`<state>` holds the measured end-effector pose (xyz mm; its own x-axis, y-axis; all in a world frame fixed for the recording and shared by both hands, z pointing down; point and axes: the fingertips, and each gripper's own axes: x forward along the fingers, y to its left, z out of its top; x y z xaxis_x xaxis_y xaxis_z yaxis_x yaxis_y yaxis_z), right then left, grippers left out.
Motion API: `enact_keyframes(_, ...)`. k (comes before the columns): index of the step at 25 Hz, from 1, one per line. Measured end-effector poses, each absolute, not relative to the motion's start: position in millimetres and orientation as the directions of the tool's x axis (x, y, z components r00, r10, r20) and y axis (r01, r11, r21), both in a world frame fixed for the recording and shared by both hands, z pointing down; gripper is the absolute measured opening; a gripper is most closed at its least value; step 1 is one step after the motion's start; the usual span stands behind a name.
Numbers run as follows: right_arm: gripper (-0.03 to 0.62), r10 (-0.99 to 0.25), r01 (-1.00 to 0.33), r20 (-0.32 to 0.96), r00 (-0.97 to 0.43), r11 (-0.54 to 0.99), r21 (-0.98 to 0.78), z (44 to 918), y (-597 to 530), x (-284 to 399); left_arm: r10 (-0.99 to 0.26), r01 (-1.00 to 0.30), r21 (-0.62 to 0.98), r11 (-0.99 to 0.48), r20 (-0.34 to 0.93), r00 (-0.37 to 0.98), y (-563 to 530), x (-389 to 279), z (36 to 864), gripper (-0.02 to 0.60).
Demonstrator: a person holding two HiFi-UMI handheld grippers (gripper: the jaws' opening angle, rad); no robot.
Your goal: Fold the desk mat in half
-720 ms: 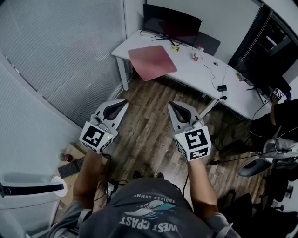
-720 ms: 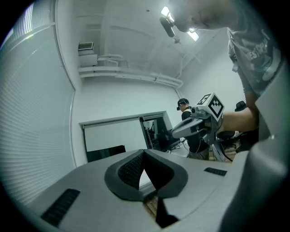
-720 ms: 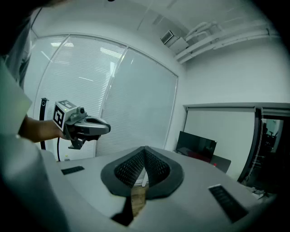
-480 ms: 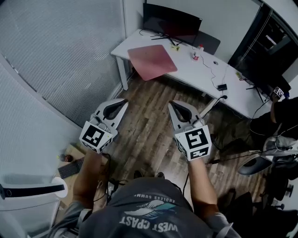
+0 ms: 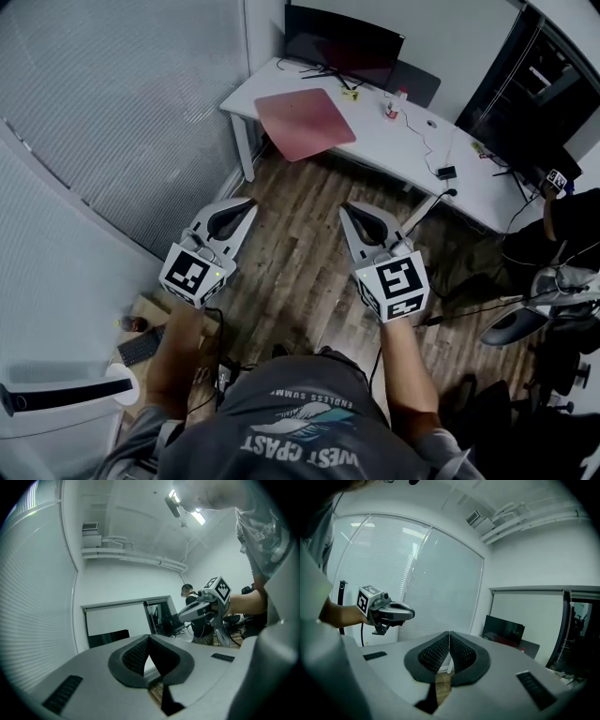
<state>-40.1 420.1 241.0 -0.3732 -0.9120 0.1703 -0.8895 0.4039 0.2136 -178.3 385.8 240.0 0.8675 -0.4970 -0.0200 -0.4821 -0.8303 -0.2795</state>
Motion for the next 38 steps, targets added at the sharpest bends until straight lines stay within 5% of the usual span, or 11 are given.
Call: enact_keyframes(38, 0.026, -0.825, -0.817, 0.196, -0.53, 0.559, 0.144, 276, 193, 48, -0.679, -0.641, -0.272, -0.718, 0.074, 0.73, 198, -121, 266, 0.014)
